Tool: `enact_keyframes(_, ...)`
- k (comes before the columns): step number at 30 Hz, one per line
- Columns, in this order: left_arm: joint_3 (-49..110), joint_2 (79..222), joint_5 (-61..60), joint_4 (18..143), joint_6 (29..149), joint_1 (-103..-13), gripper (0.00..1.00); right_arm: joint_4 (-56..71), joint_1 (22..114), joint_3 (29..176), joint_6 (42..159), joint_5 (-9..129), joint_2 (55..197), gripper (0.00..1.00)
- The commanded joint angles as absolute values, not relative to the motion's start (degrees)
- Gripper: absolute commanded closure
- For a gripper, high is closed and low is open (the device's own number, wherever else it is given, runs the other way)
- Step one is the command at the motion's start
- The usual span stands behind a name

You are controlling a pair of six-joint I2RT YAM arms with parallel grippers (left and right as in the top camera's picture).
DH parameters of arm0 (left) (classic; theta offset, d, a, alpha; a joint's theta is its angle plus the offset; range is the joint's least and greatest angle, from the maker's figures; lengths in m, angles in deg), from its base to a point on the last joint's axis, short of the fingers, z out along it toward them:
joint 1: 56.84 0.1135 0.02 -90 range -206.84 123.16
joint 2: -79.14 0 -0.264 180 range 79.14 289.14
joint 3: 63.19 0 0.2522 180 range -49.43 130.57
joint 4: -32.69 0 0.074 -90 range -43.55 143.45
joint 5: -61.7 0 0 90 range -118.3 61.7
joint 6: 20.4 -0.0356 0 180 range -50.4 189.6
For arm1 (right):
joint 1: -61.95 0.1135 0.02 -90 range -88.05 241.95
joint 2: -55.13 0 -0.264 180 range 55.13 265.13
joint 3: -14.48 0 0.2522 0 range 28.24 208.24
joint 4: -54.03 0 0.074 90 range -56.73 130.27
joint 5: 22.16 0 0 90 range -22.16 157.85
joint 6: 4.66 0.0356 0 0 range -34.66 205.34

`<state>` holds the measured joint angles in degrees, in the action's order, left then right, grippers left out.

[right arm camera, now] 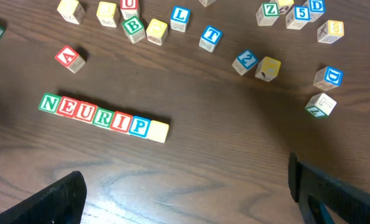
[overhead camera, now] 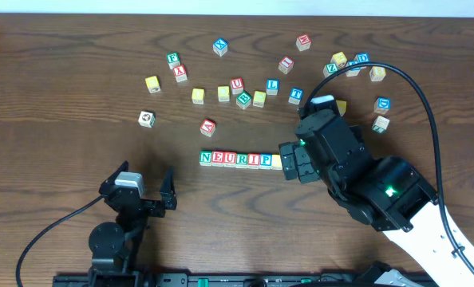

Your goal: Spell out NEURIPS

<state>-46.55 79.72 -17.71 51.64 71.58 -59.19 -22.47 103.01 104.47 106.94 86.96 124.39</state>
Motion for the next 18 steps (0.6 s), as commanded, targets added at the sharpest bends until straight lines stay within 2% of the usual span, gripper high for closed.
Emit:
enact_keyframes(1,-47.4,79.4,-17.4,53.6,72.3,-59.0,0.02,-22.4,102.8,105.0,106.0,87.7,123.9,0.01)
enact_keyframes(4,-47.4,79.4,-17.4,53.6,72.3,-59.0,0.02,-18.8,102.8,103.0,106.0,87.6,122.7,0.01)
enact_keyframes(11,-47.4,79.4,-17.4,53.6,72.3,-59.0,0.02,16.6,102.7,75.0,103.6,85.8,109.9,0.01)
enact_keyframes(13,-47.4,79.4,-17.4,53.6,72.3,-59.0,0.02,27.8,102.7,65.5,98.8,84.3,104.9,0.01)
enact_keyframes(18,-47.4,79.4,-17.4,53.6,72.3,-59.0,0.02,44.5,102.3,50.9,85.3,83.5,94.0,0.01)
